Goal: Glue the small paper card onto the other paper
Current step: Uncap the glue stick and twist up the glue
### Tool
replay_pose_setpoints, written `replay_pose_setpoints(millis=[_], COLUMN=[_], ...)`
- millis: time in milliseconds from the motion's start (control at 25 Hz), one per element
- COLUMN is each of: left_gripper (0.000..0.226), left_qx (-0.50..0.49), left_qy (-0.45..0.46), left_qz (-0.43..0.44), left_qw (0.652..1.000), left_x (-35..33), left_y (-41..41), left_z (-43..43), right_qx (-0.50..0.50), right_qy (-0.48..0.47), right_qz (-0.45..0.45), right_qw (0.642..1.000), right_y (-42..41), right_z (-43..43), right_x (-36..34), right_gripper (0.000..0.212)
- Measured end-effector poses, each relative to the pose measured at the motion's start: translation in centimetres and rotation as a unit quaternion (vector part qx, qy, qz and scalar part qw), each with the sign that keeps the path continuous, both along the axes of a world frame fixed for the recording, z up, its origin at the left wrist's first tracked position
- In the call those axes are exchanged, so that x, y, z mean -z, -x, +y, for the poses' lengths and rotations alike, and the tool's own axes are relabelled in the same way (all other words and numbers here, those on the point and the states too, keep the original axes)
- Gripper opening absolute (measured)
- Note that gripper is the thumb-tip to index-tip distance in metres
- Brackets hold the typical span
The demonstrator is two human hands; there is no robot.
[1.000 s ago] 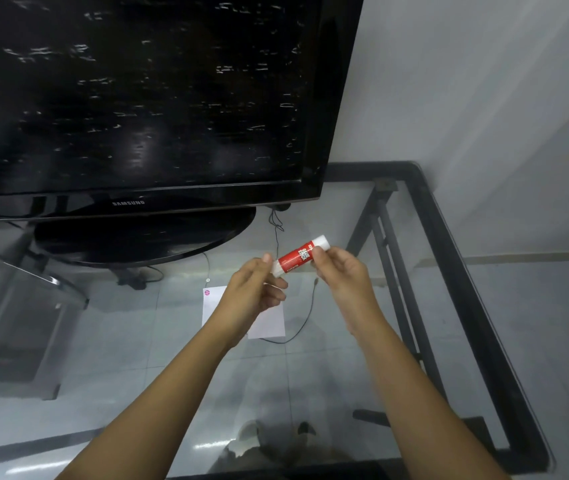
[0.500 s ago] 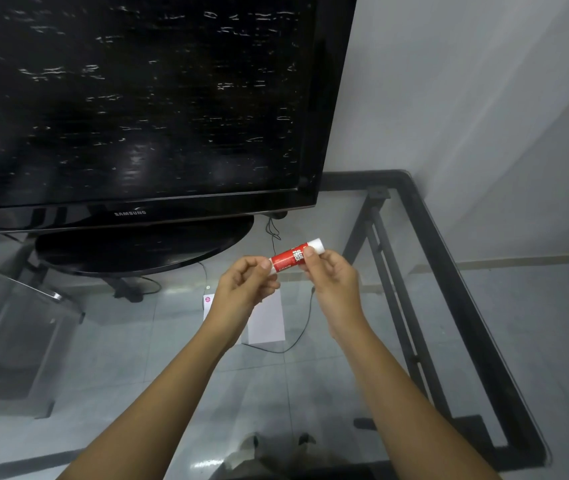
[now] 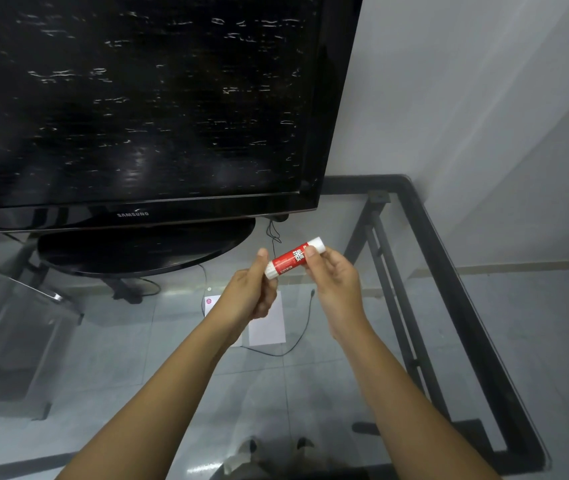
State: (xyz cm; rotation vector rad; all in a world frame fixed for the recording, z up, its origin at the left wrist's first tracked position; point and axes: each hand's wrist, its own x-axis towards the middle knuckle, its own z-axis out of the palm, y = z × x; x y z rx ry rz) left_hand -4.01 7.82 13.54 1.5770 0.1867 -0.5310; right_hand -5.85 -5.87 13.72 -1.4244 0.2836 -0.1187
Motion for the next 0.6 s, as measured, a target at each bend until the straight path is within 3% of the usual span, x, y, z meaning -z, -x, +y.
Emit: replay_pose_setpoints(millis=[120, 200, 280, 360, 440, 520, 600], left_gripper=[0.030, 0.035, 0.046, 0.043, 0.028, 0.024, 0.041], left_qx=[-0.026, -0.029, -0.052, -0.071, -0.075, -0.045, -0.034], left_qy=[0.095, 0.051, 0.040, 0.120, 0.164, 0.146, 0.078], left_qz=[-0.066, -0.072, 0.054, 0.137, 0.059, -0.028, 0.007], left_qw=[0.993, 0.996, 0.996, 0.981, 0.982, 0.988, 0.996], left_x=[0.3, 0.3, -0.1, -0.9, -0.8, -0.6, -0.8], left_y=[0.2, 0.2, -0.3, -0.4, -0.3, 0.0, -0.2], left_z=[0.2, 0.2, -0.1, -0.3, -0.2, 0.0, 0.3], right_qx=[0.013, 0.003, -0.009, -0.008, 0.002, 0.002, -0.009], right_qy=[0.004, 0.007, 0.021, 0.023, 0.011, 0.010, 0.024], right_qz=[-0.008, -0.011, -0.014, -0.017, -0.022, -0.024, -0.020], right_qw=[1.000, 1.000, 1.000, 1.000, 1.000, 1.000, 0.999], right_y=[-0.3, -0.4, -0.4, -0.4, -0.6, -0.6, -0.6], right_z=[-0.2, -0.1, 0.2, 0.2, -0.2, -0.3, -0.1], right_x=[-0.3, -0.4, -0.5, -0.6, -0.8, -0.9, -0.9], right_gripper=[0.005, 0.003, 0.003, 0.005, 0.003, 0.005, 0.011])
